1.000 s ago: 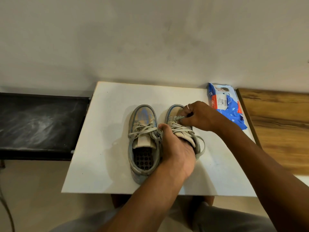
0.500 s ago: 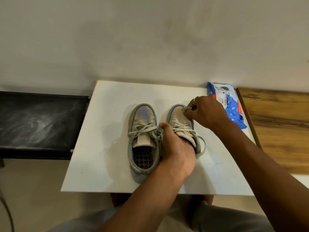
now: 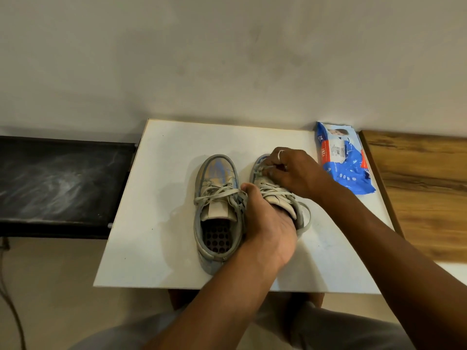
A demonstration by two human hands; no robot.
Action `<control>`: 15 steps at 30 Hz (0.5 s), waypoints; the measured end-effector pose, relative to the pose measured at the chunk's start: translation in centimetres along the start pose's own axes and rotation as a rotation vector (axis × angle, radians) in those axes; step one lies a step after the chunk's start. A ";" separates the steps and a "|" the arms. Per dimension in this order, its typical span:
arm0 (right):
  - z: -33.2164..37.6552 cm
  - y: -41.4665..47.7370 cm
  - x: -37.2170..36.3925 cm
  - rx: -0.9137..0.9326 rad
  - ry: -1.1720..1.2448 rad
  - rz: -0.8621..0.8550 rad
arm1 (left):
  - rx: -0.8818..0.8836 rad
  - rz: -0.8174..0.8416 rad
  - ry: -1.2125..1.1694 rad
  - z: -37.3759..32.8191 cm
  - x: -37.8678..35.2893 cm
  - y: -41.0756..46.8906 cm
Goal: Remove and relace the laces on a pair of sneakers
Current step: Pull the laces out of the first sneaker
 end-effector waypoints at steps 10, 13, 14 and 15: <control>0.8 -0.2 0.2 0.144 -0.147 -0.014 | -0.016 -0.028 0.007 -0.3 0.0 -0.2; 0.4 0.0 0.1 0.126 -0.191 -0.005 | -0.008 -0.033 0.014 -0.3 0.0 -0.3; -0.1 0.2 0.6 0.066 -0.246 -0.065 | -0.003 -0.024 0.012 -0.4 -0.1 -0.3; -0.7 0.3 1.1 0.001 -0.294 -0.123 | -0.002 -0.018 0.010 -0.4 -0.1 -0.3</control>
Point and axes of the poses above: each hand's wrist, its own y-axis towards the middle knuckle, its own x-axis out of the back of the hand, z = x × y, the point moved 7 cm from there along y, towards the middle knuckle, and after that the axes turned 9 degrees about -x, right-handed, at the moved point
